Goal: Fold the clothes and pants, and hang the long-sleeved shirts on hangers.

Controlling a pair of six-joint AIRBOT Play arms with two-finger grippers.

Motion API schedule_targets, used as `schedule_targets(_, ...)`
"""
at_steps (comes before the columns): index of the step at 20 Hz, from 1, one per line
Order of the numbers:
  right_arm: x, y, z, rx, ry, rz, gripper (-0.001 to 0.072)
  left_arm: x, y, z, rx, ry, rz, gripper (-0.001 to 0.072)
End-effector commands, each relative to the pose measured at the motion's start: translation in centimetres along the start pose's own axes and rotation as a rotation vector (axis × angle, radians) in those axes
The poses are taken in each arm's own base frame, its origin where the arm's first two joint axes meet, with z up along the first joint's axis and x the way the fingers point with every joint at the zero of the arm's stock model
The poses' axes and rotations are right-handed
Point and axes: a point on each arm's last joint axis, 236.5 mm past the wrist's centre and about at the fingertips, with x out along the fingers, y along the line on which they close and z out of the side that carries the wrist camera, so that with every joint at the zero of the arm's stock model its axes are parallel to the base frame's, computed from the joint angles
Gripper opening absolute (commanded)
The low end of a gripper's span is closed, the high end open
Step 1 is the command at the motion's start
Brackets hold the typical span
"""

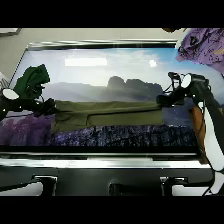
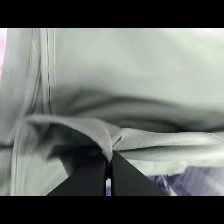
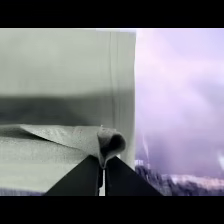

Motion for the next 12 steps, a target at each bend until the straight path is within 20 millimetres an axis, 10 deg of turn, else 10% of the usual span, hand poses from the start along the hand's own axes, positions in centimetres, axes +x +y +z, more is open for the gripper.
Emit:
schedule_targets(1, 1.8, 0.4, 1.4, 0.010, 0.008, 0.026, 0.0025, 1.6, 0.1, 1.6, 0.029, 0.017, 0.001, 0.0016)
schedule_targets(9, 5.8, 0.7, 0.8, 0.036, 0.069, 0.061, 0.0037, 5.8, -0.7, 2.4, 0.076, 0.087, 0.001, 0.0026)
schedule_targets(12, 4.3, 1.8, 1.1, 0.099, 0.069, 0.175, 0.0426, 5.2, -1.3, 3.3, 0.085, 0.065, -0.003, 0.0391)
